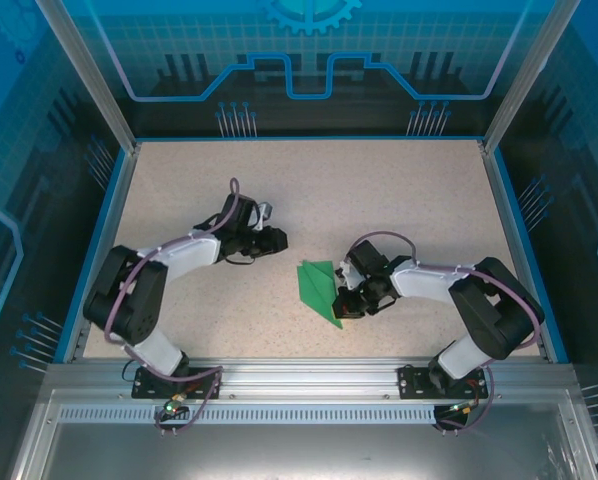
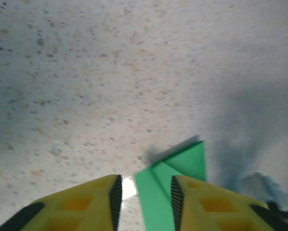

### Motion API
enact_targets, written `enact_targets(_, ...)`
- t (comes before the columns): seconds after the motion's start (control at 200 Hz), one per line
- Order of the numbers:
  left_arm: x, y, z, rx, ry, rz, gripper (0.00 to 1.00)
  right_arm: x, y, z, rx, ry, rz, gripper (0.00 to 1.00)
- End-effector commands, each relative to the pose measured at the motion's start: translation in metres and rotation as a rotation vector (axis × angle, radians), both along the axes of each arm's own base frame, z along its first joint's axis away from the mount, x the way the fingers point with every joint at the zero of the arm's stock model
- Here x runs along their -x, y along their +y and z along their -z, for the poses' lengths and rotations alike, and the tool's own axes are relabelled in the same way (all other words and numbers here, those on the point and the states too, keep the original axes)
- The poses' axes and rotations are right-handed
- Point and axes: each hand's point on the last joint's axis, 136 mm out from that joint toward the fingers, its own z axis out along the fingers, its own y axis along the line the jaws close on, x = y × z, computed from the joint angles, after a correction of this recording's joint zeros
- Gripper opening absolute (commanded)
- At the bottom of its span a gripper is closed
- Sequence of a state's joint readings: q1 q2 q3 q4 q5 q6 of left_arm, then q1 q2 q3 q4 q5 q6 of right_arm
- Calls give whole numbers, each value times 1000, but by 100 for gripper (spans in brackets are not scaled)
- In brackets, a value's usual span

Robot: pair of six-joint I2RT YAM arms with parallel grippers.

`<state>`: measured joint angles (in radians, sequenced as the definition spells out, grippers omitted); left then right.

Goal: Fold a paper plane with a square sheet of paper (fold left side to right side)
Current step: Fourth fold the wing at the center of the table, then turn over the paper at the center of the table.

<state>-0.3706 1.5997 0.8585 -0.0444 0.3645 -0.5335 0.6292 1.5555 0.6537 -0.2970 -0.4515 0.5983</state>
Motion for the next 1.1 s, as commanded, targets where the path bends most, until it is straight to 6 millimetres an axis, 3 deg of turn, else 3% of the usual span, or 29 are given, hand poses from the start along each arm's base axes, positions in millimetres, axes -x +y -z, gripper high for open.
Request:
enact_targets(0.0,29,-14,8,103,86,-11,42,-4,10,-11,-44,-26,23,8)
enact_targets(0.175,56,-42,14,161,135,9,49,-28,-15,-41,66,-202,61,31)
enact_targets(0.385,65,-68,22,170,158,39,49,-42,-55,-70,155,-371,137,56)
enact_targets(0.825,58,-98,37,203,202,91,47,-30,-66,-79,40,-386,178,65)
enact_targets(0.955,54,-106,38,216,203,101,39,-27,-62,-79,-8,-366,170,67)
enact_targets(1.095,48,-117,31,262,183,129,27,-27,-52,-86,-130,-336,174,77)
